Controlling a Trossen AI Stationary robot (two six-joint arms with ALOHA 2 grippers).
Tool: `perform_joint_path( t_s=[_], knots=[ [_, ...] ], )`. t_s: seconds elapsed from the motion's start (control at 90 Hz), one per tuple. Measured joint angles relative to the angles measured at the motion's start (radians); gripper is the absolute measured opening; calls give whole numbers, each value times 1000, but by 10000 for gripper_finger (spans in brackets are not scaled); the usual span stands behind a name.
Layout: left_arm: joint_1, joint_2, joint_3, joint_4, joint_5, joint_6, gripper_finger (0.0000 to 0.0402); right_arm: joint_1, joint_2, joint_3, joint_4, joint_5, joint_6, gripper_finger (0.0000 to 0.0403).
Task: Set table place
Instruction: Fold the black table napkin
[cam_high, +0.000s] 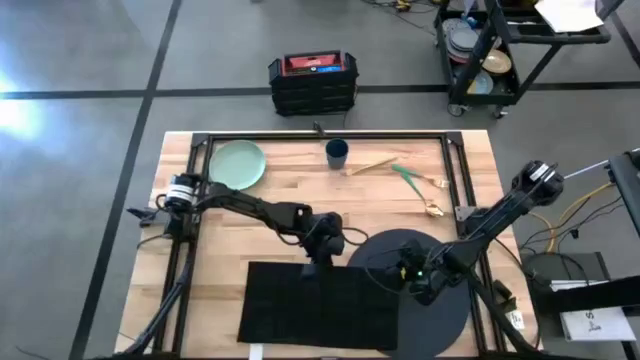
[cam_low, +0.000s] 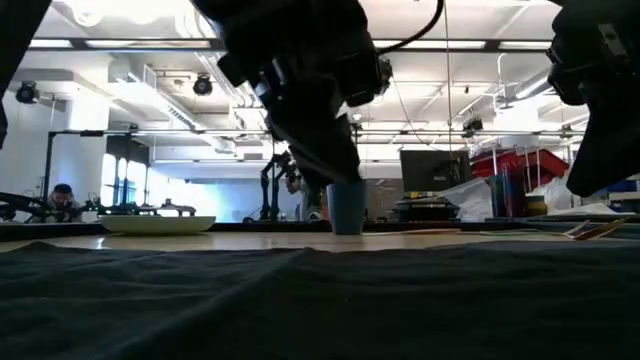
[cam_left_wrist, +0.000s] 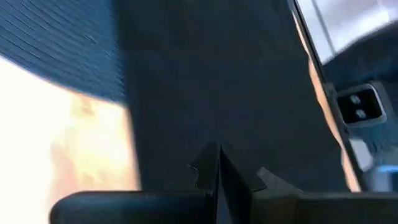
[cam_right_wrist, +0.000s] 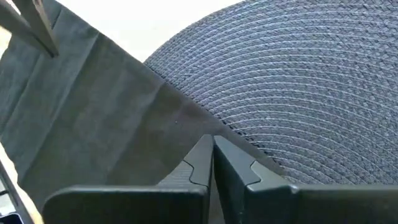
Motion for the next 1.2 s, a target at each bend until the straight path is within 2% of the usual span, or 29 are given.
perform_joint_path(
  t_s=[0.3,0.633,0.778,0.989,1.122,1.2],
  knots=[
    [-28,50,-1,-53,22,21,0,0,0,0,1,-4,0,0],
    [-17,58,-15,-350,-17,152,0,0,0,1,-2,-34,-19,0],
    [13,45,-63,-415,-31,157,0,0,0,1,-9,-36,-19,0],
    [81,-16,-196,-443,-116,61,0,0,-1,1,-26,-52,-19,0],
    [128,-65,-264,-481,-117,-46,0,0,-1,1,-31,-52,-19,0],
    [150,-91,-285,-533,-84,-94,0,0,-1,1,-32,-52,-19,0]
  ],
)
